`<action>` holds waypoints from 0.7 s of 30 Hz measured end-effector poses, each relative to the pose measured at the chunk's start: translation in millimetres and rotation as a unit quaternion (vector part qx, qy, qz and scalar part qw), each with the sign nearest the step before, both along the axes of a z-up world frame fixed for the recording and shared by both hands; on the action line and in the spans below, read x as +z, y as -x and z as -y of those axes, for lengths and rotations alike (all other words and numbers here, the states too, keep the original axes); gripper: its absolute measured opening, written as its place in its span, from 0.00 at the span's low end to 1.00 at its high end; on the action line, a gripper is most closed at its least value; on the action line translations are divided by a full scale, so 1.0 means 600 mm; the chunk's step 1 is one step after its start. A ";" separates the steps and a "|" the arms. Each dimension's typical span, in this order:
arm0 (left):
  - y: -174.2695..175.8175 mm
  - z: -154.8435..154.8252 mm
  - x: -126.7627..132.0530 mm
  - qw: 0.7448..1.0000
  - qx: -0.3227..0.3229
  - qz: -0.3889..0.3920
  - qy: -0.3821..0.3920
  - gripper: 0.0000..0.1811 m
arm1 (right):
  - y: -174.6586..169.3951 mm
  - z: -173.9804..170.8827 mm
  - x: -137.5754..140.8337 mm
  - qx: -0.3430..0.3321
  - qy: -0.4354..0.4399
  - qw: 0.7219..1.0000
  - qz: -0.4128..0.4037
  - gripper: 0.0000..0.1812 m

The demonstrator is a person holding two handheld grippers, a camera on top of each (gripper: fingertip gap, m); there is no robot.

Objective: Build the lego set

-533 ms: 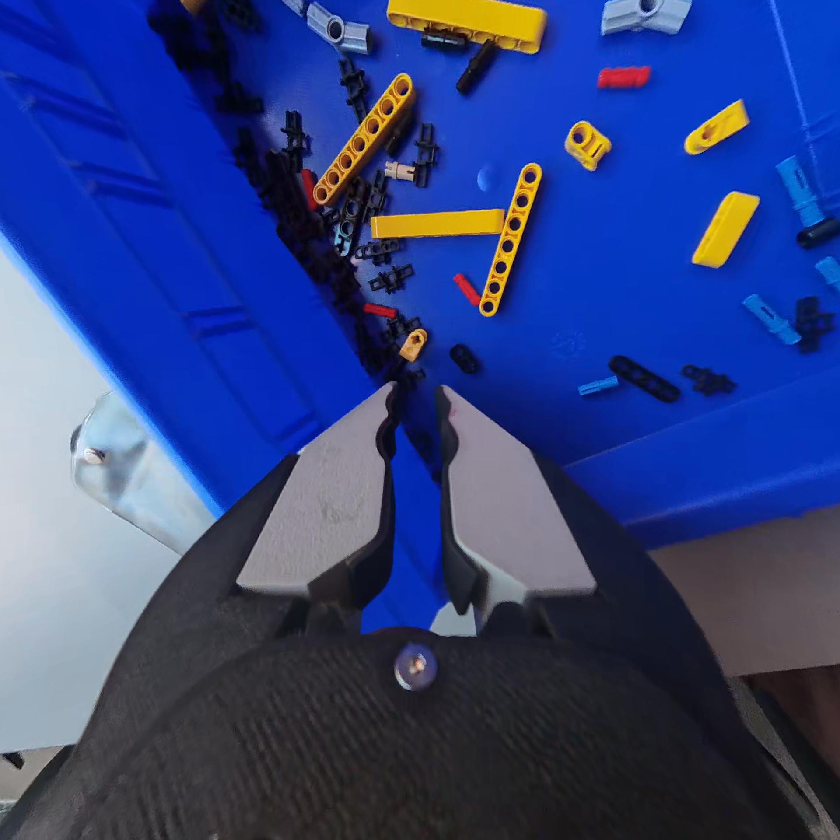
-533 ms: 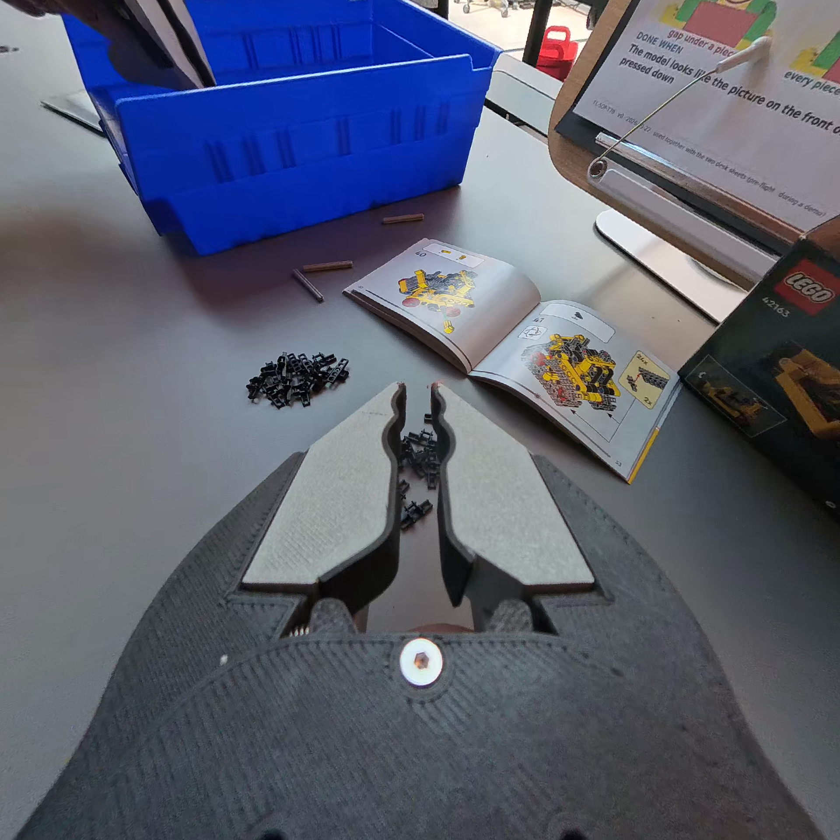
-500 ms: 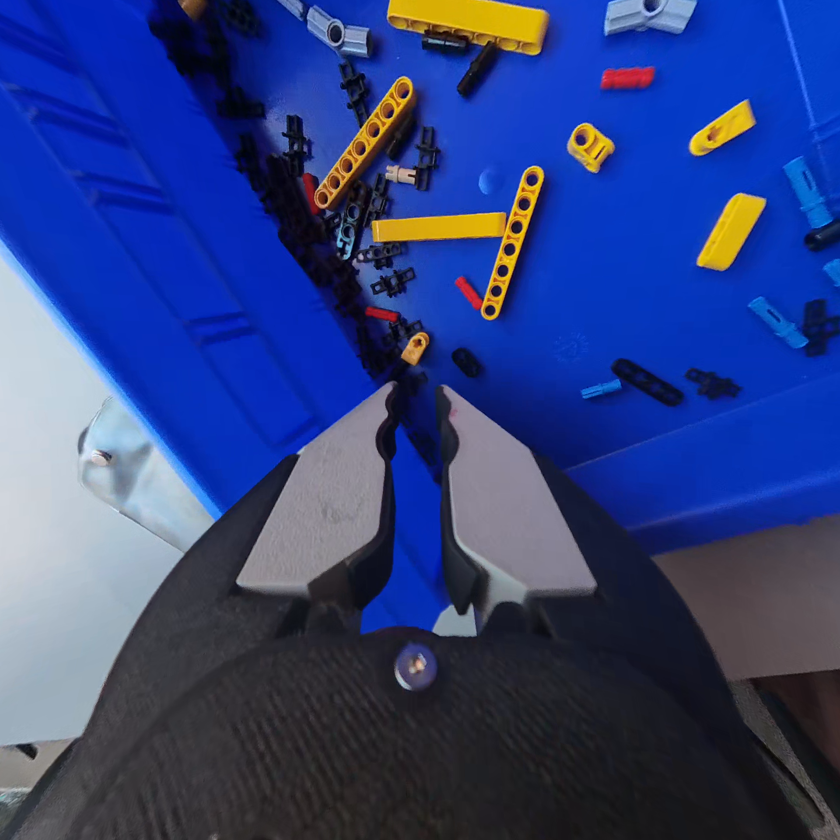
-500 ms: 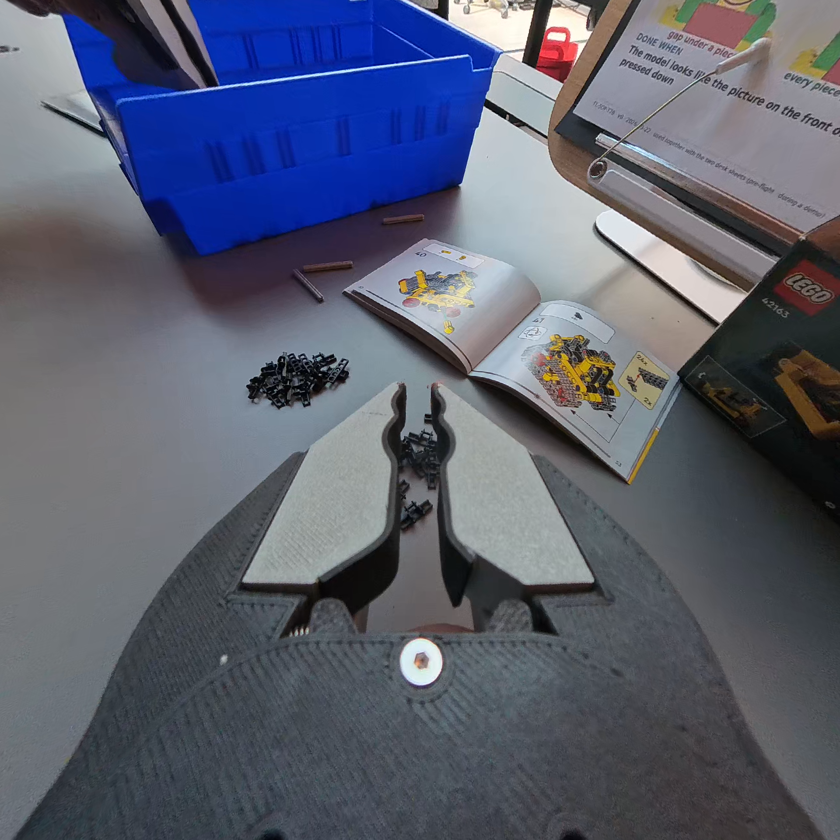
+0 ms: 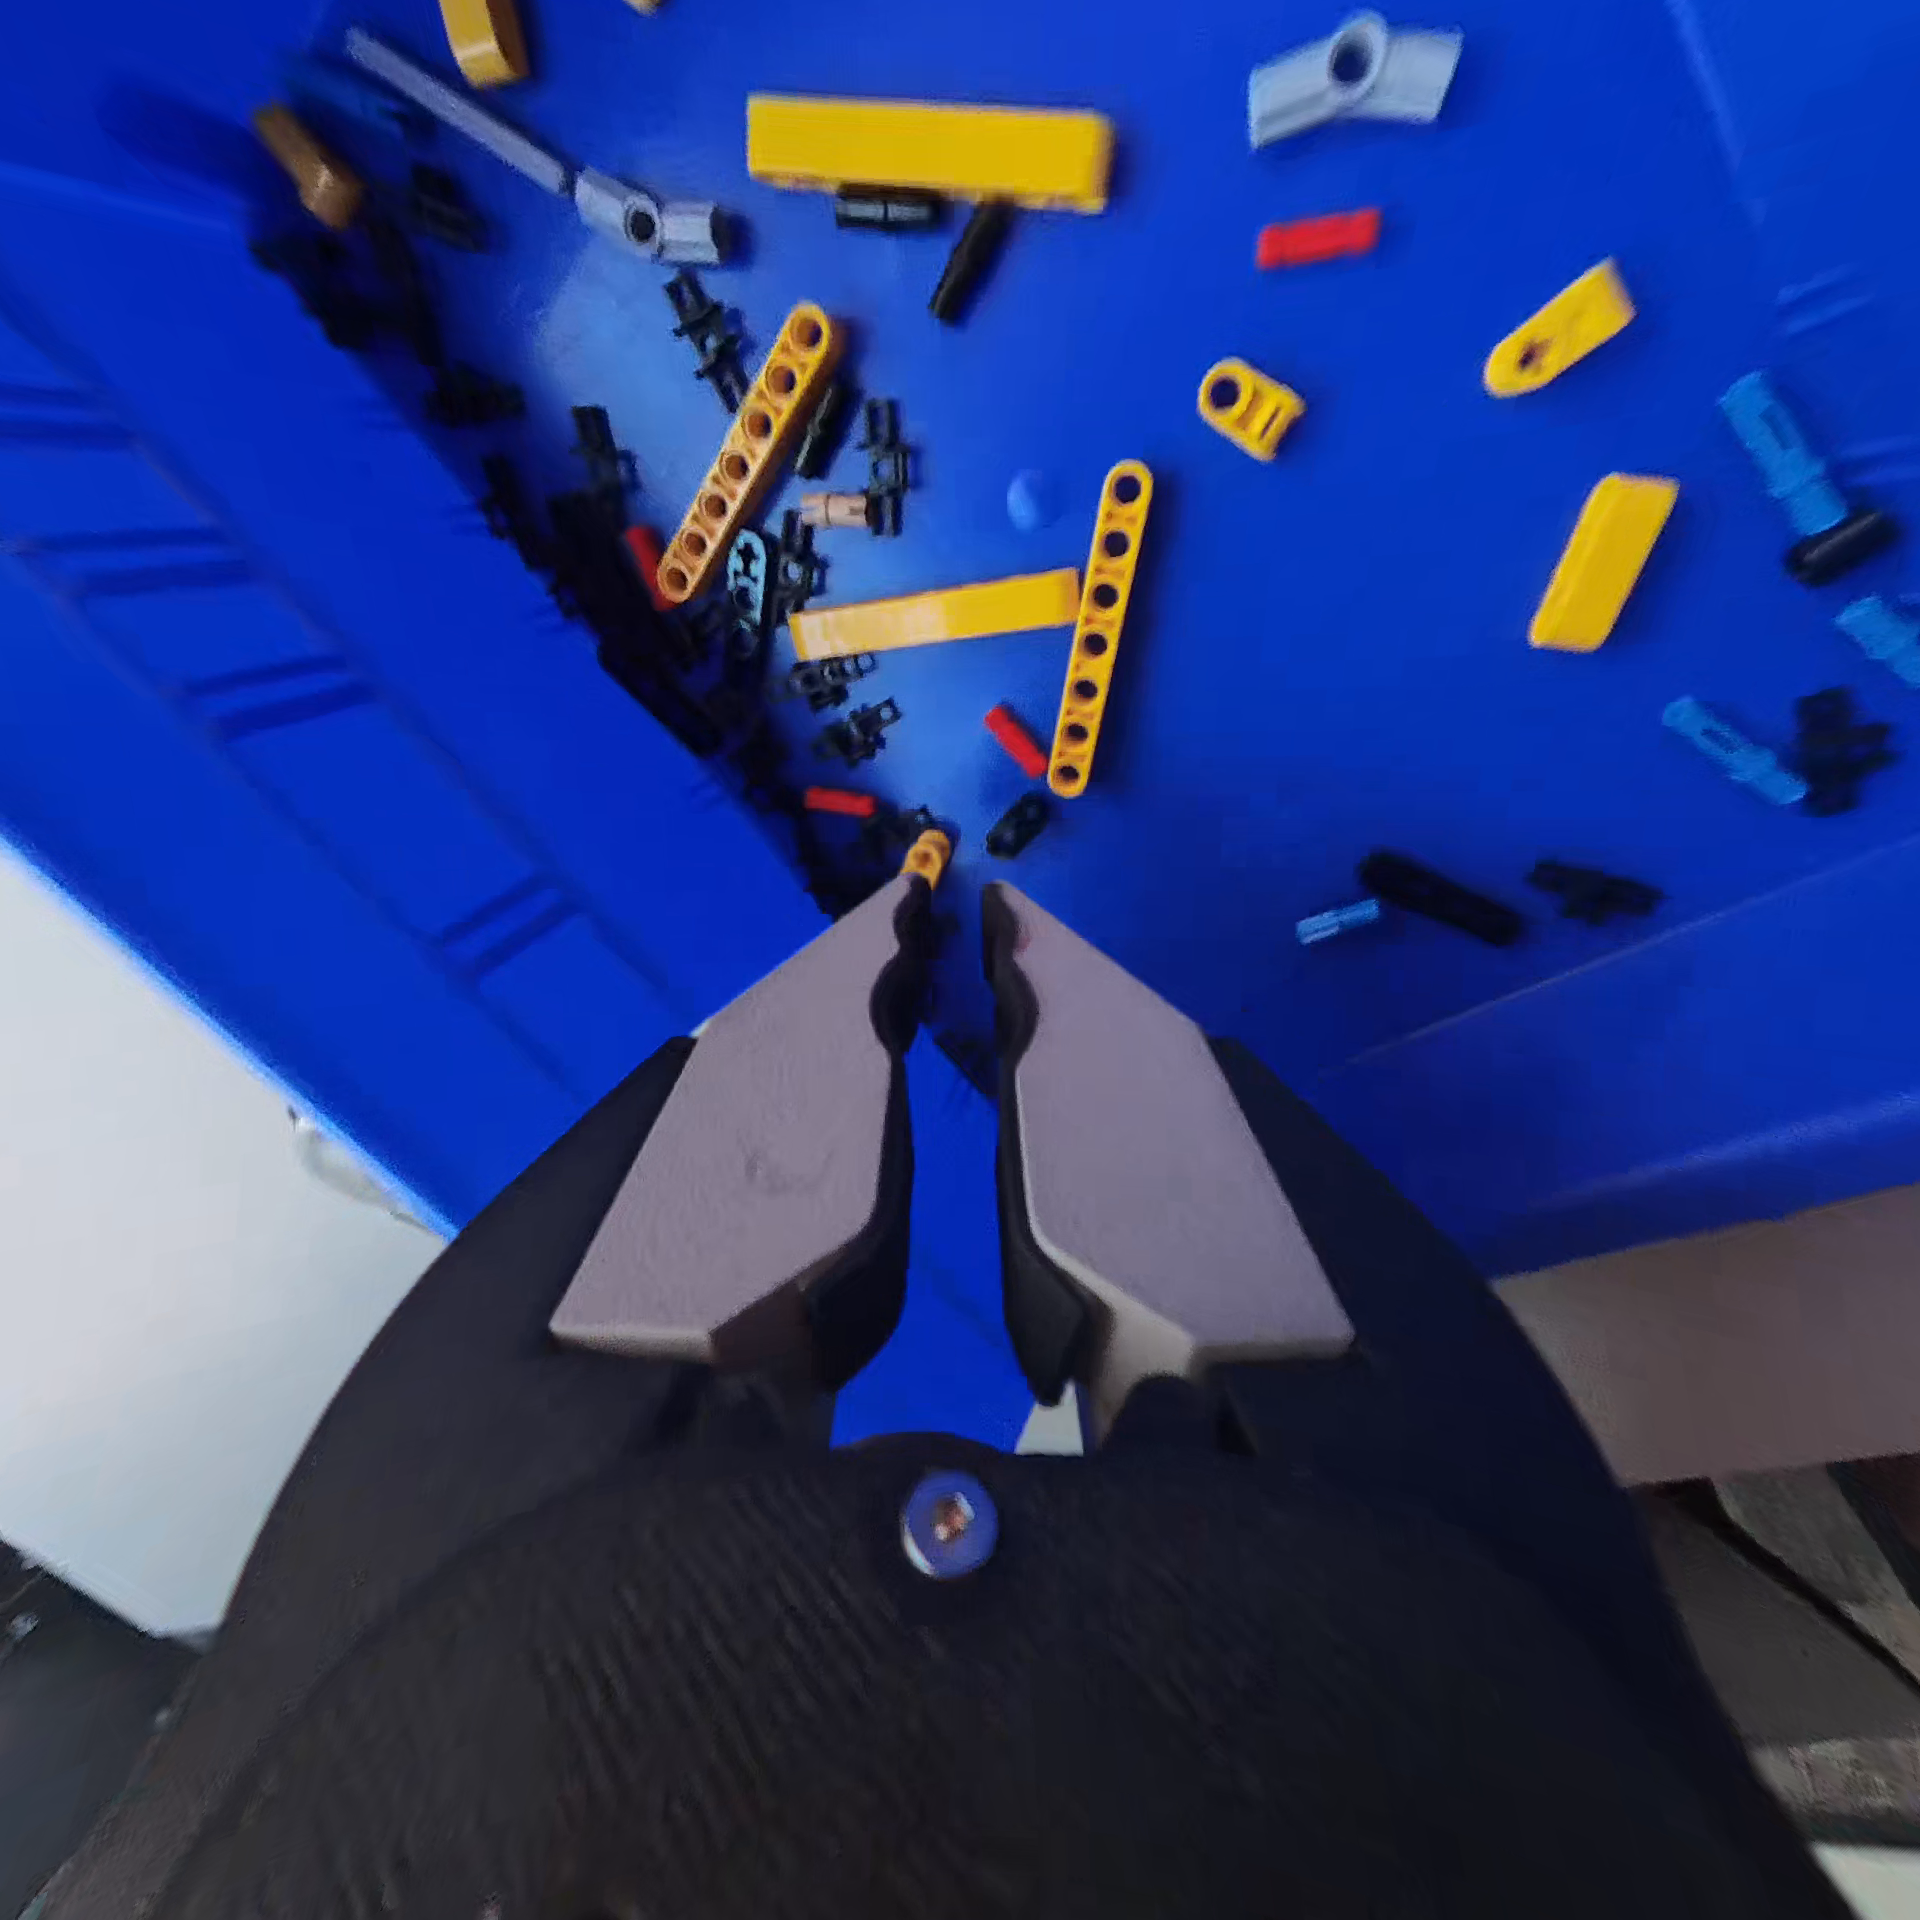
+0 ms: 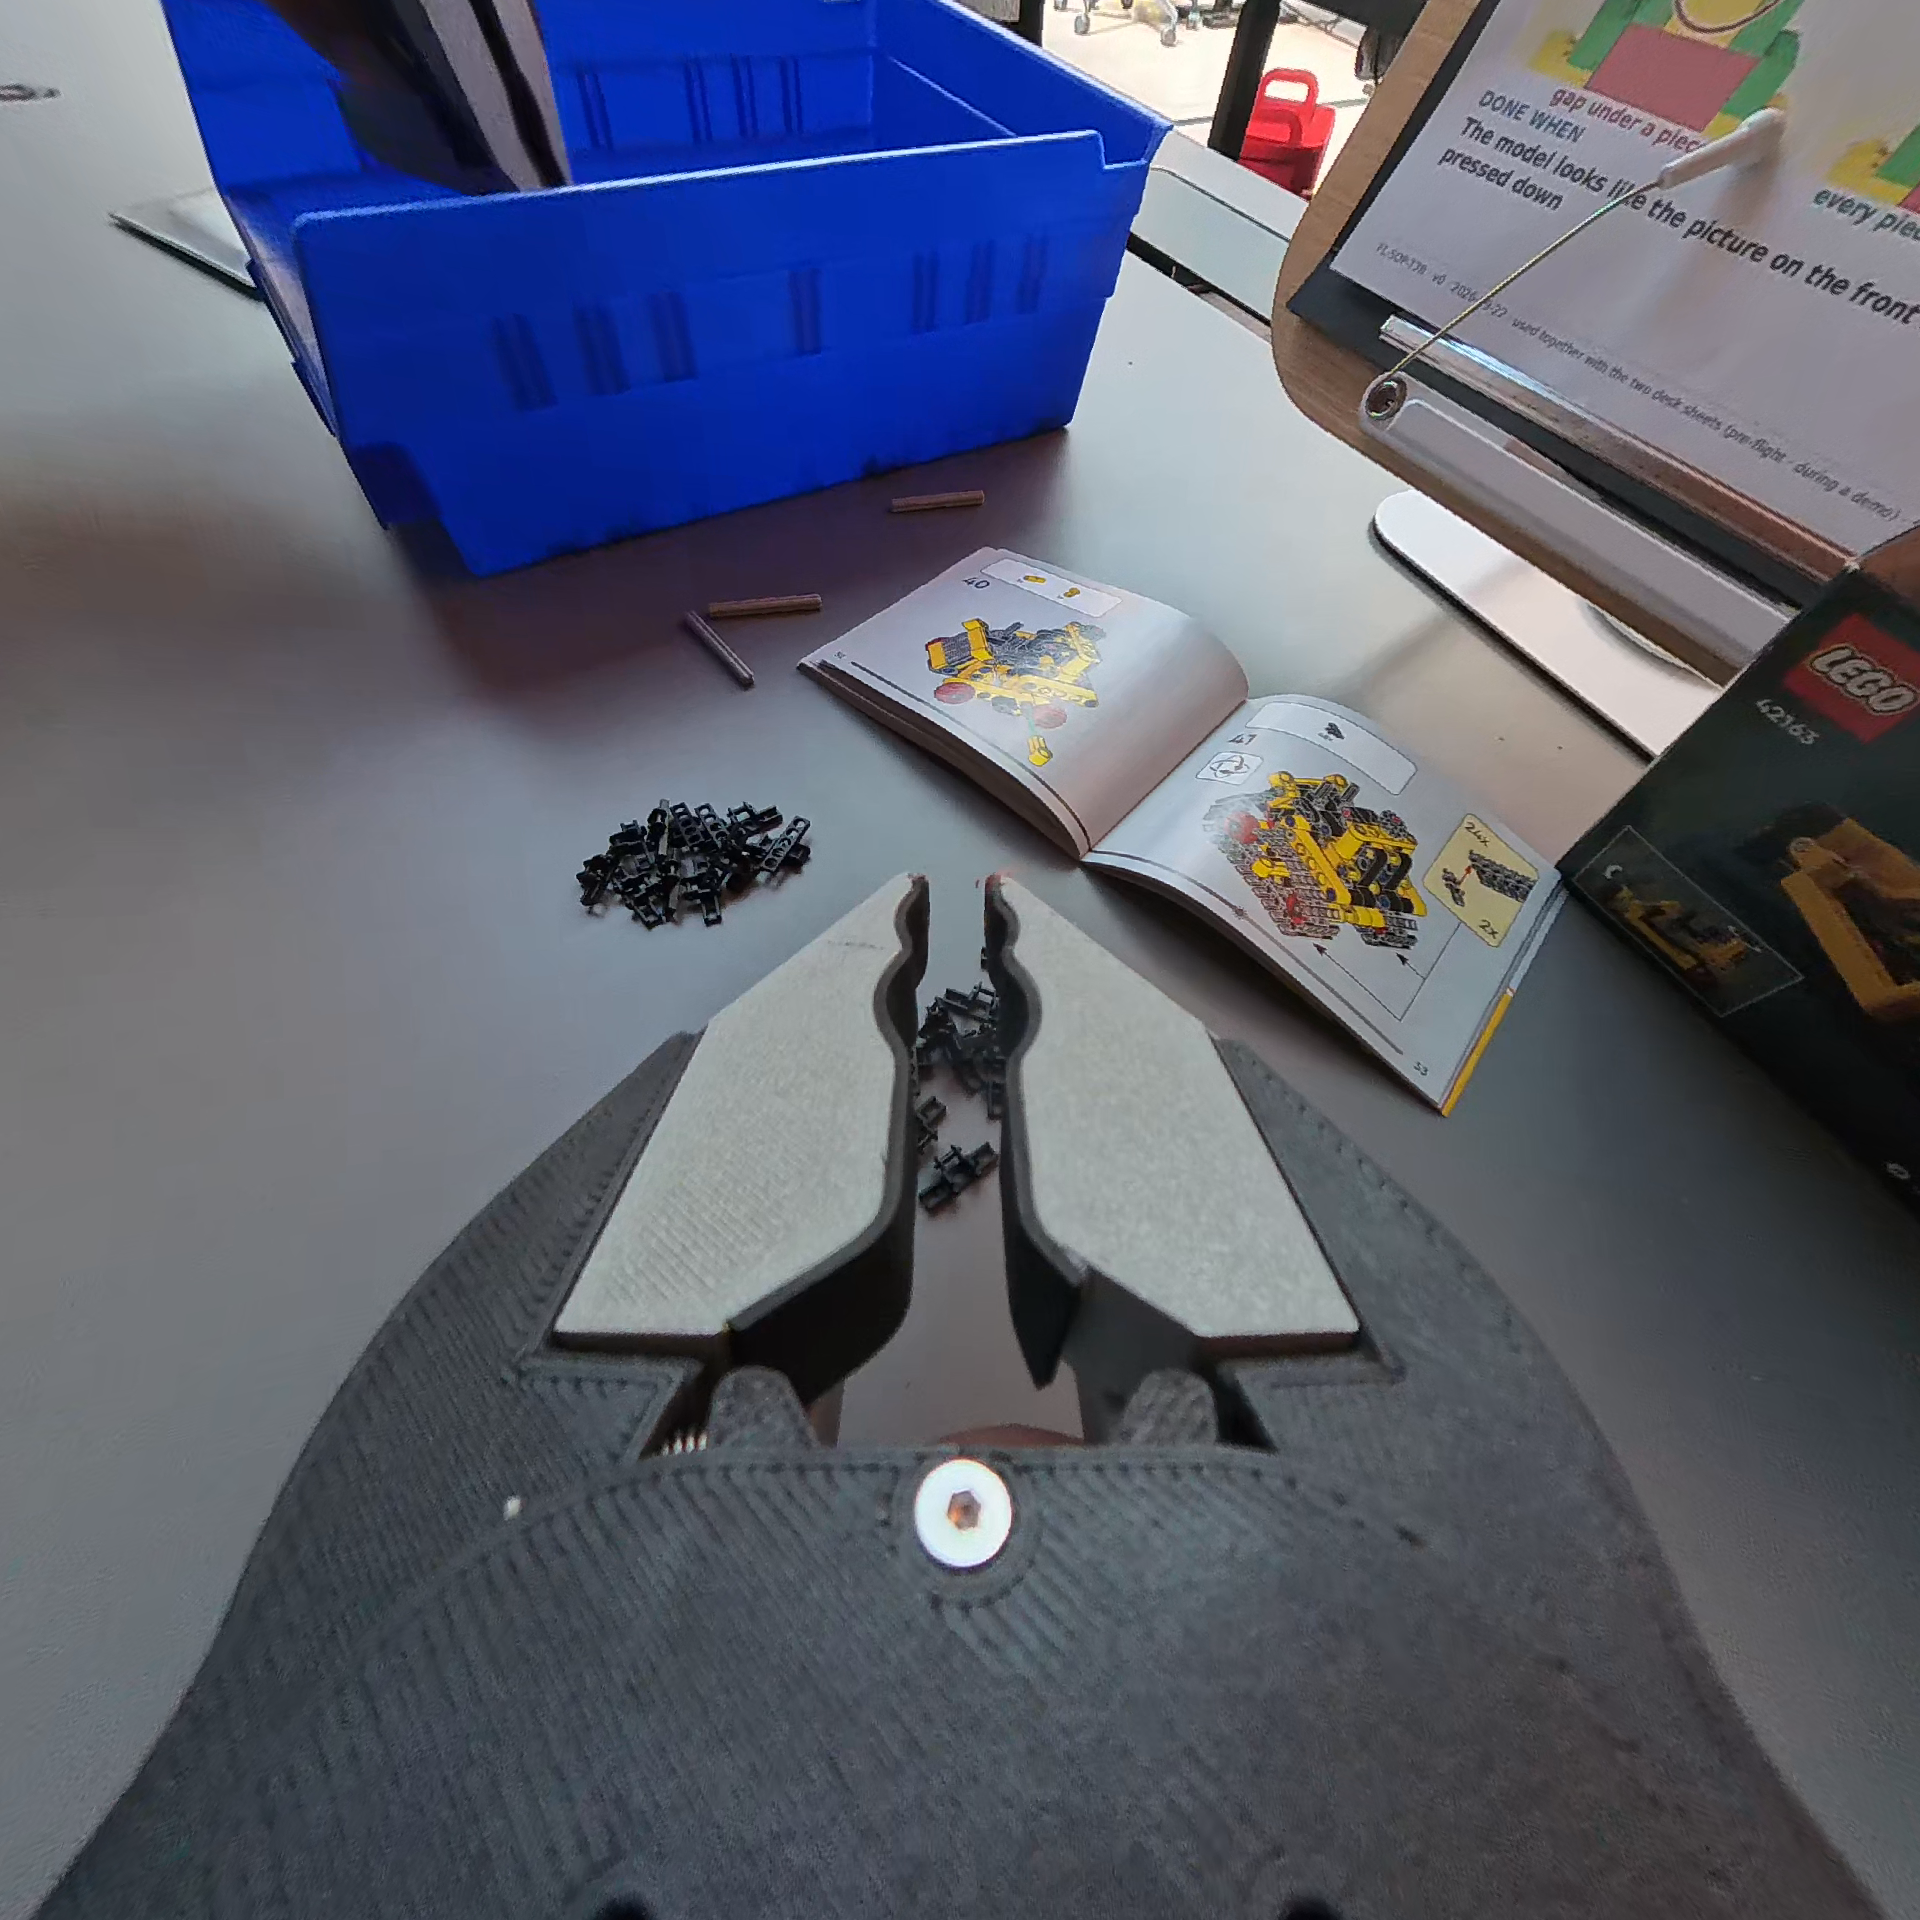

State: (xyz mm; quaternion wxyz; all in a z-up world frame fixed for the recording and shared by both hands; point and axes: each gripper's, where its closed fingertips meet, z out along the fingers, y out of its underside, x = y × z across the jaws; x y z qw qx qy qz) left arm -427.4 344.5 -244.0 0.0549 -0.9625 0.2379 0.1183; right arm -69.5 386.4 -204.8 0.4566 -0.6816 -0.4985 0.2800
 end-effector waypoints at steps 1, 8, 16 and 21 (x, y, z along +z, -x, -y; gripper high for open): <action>0.005 0.013 -0.004 1.000 0.003 -0.007 0.025 0.07 | 0.000 0.001 0.001 0.001 -0.001 1.000 -0.001 0.04; 0.038 0.031 -0.032 0.995 0.009 -0.060 0.077 0.09 | 0.004 0.007 0.003 0.009 -0.010 1.000 0.002 0.04; 0.049 0.024 -0.034 0.996 0.030 -0.050 0.074 0.05 | 0.003 0.009 0.004 0.011 -0.009 1.000 0.000 0.03; 0.042 0.032 -0.034 0.994 0.020 -0.037 0.097 0.04 | 0.003 0.010 0.004 0.013 -0.012 1.000 0.001 0.03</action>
